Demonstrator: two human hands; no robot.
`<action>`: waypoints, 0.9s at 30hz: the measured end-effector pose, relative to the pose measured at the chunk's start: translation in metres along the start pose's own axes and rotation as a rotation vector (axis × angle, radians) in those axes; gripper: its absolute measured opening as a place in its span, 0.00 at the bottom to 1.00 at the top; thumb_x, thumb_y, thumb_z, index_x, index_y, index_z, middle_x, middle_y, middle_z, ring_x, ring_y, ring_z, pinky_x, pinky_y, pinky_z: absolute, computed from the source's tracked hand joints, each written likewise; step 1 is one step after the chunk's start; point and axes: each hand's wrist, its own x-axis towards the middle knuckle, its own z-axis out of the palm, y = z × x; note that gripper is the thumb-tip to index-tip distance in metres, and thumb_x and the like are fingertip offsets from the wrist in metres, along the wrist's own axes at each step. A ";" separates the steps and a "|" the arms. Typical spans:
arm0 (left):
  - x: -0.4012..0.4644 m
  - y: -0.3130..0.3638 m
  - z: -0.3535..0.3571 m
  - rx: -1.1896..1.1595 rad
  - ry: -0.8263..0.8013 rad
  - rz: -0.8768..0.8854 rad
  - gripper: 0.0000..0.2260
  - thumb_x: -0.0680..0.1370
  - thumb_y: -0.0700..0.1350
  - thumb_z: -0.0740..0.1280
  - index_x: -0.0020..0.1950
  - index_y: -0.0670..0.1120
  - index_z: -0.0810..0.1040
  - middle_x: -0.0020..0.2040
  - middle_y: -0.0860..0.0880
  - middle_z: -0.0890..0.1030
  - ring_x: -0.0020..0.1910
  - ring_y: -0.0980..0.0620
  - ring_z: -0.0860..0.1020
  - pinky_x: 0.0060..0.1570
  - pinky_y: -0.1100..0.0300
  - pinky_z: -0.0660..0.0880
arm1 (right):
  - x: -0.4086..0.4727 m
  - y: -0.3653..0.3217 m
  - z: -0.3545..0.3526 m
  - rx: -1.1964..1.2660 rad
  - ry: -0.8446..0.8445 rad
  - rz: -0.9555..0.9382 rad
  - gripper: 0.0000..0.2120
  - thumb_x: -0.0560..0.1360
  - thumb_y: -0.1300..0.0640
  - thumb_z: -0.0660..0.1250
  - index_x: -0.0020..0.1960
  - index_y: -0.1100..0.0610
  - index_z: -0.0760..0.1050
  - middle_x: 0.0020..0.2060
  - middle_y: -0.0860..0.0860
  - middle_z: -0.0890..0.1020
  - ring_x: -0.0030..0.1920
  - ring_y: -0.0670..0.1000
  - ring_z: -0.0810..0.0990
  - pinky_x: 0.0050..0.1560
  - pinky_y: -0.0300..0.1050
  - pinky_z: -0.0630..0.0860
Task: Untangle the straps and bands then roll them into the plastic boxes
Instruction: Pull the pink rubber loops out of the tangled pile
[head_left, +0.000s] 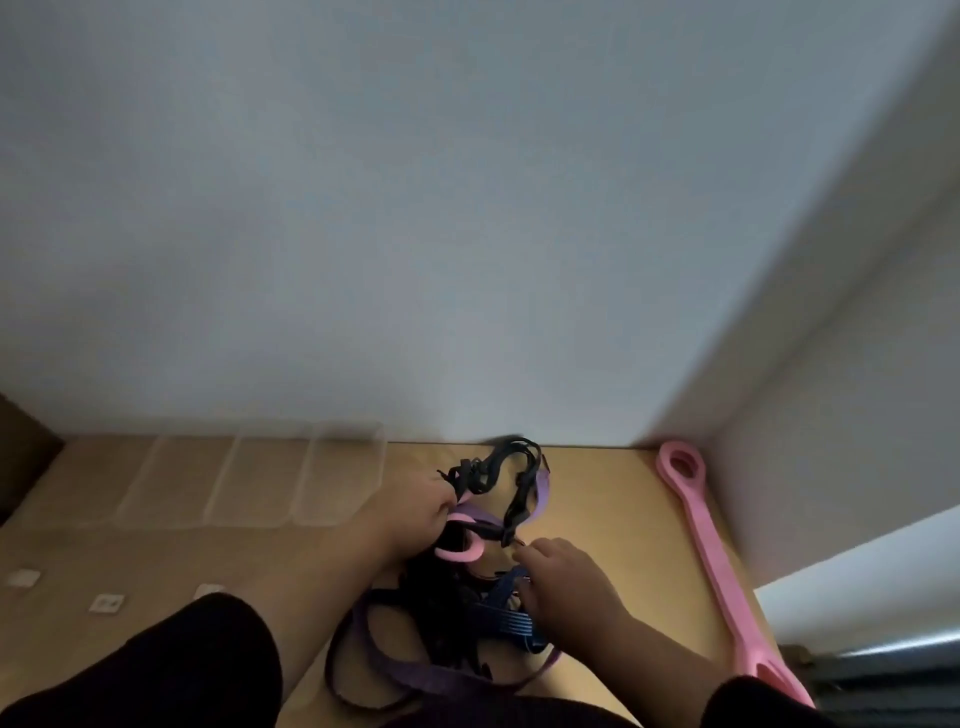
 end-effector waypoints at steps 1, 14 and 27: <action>-0.008 -0.004 0.001 -0.017 0.014 -0.020 0.11 0.77 0.42 0.61 0.51 0.46 0.83 0.50 0.48 0.81 0.51 0.47 0.77 0.48 0.56 0.72 | 0.007 -0.005 0.002 0.002 0.003 -0.016 0.16 0.81 0.51 0.58 0.65 0.54 0.76 0.58 0.53 0.80 0.59 0.56 0.77 0.57 0.49 0.74; -0.051 -0.038 0.034 -0.081 -0.046 -0.152 0.08 0.76 0.46 0.63 0.49 0.45 0.80 0.53 0.46 0.80 0.53 0.46 0.78 0.50 0.56 0.73 | 0.056 -0.046 0.025 -0.094 -0.100 -0.035 0.17 0.81 0.47 0.59 0.67 0.51 0.72 0.64 0.52 0.75 0.62 0.57 0.75 0.58 0.50 0.74; -0.028 -0.013 0.020 -0.340 0.081 -0.119 0.12 0.83 0.54 0.55 0.47 0.51 0.75 0.44 0.54 0.77 0.42 0.53 0.74 0.46 0.54 0.72 | 0.039 -0.044 -0.037 0.444 0.322 0.182 0.09 0.83 0.53 0.59 0.55 0.53 0.77 0.43 0.43 0.75 0.41 0.44 0.72 0.41 0.41 0.67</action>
